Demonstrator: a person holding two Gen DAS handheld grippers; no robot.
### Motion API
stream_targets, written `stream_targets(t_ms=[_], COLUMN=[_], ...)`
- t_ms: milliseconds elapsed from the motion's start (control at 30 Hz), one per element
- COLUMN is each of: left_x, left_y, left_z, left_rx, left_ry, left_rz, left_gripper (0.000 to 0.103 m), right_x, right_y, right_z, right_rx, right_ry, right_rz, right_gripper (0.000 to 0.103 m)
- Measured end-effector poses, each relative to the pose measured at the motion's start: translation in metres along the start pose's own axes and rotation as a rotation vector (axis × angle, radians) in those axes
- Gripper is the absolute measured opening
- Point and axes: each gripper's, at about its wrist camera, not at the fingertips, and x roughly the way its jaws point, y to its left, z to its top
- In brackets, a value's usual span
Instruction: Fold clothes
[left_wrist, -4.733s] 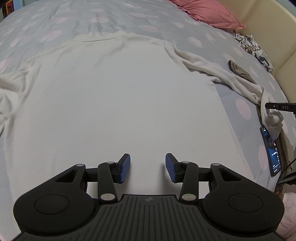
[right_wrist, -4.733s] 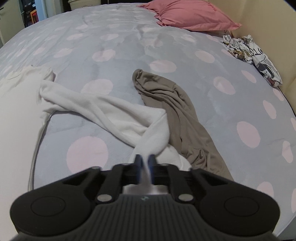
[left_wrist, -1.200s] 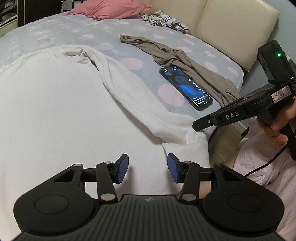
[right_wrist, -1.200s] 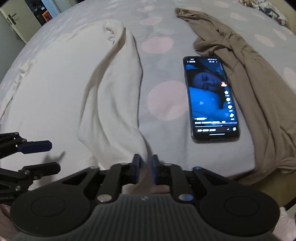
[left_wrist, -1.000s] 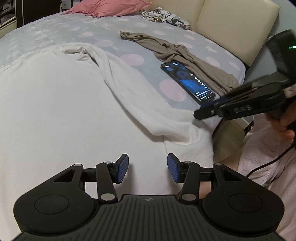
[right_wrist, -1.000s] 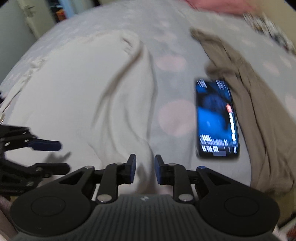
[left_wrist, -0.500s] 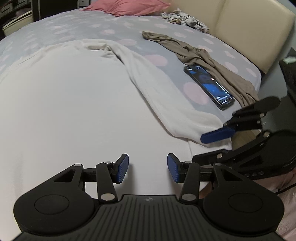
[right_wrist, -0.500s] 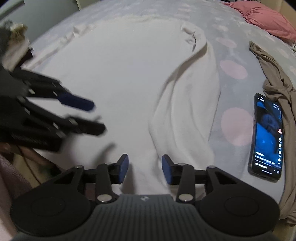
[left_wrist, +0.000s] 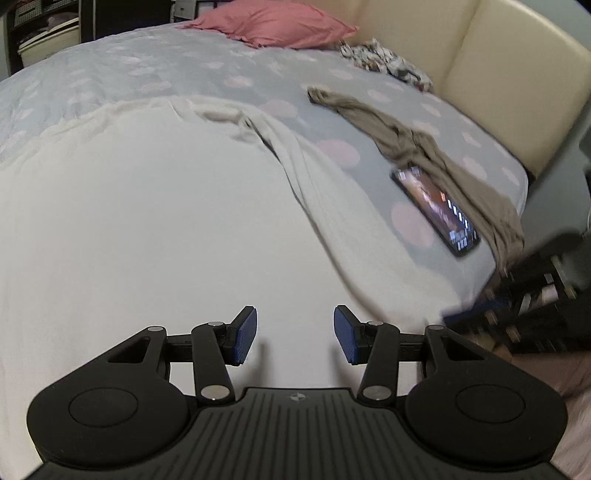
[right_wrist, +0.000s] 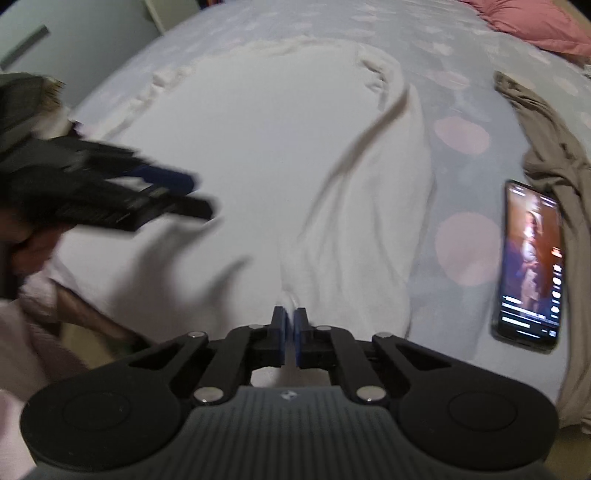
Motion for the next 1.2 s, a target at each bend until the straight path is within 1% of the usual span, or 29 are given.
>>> stream_targets(t_ms=[100,167,267,300,433,633,733,767,800,867,933,1000,1067,1200], left_x=[-0.002,-0.002,0.004,0.007,0.034,0.085,0.107,0.113,0.120,0.131,0.134,0.131,0.123,0.101], left_y=[0.012,0.018,0.022,0.022,0.017,0.011,0.005,0.003,0.002,0.005,0.011,0.017,0.021,0.023], left_z=[0.025,0.044,0.070,0.078,0.106,0.133,0.144,0.147,0.151,0.156,0.159,0.161,0.164,0.173], left_rx=[-0.010,-0.008,0.007,0.016,0.056,0.078,0.093,0.101,0.106,0.097,0.070,0.048,0.032,0.022], left_ry=[-0.017,-0.029,-0.038,-0.040,-0.024,0.005,0.020,0.031,0.048,0.082,0.095,0.088,0.069,0.021], left_rz=[-0.004,-0.001,0.001,0.004,0.017,0.036,0.059,0.076,0.091,0.106,0.086,0.058,0.033,0.018], left_gripper=[0.044,0.044,0.045,0.047,0.049,0.049,0.049,0.043,0.029,0.015,0.006,0.002,0.002,0.002], right_x=[-0.007,-0.005,0.001,0.003,0.011,0.024,0.027,0.027,0.026,0.026,0.025,0.022,0.016,0.003], right_y=[0.008,0.014,0.018,0.019,0.023,0.030,0.028,0.028,0.028,0.029,0.028,0.027,0.025,0.026], right_z=[0.003,0.002,0.000,0.000,-0.003,-0.007,-0.006,-0.006,-0.006,-0.005,-0.005,-0.005,-0.004,0.002], right_rx=[-0.010,-0.030,-0.043,-0.048,-0.066,-0.093,-0.087,-0.084,-0.081,-0.075,-0.067,-0.062,-0.054,-0.033], right_ry=[0.002,0.018,0.040,0.048,0.078,0.123,0.132,0.132,0.131,0.129,0.126,0.117,0.102,0.050], right_rz=[0.094,0.133,0.148,0.153,0.173,0.202,0.209,0.210,0.211,0.213,0.211,0.217,0.231,0.265], right_gripper=[0.005,0.005,0.005,0.005,0.005,0.005,0.005,0.005,0.005,0.005,0.005,0.005,0.005,0.005])
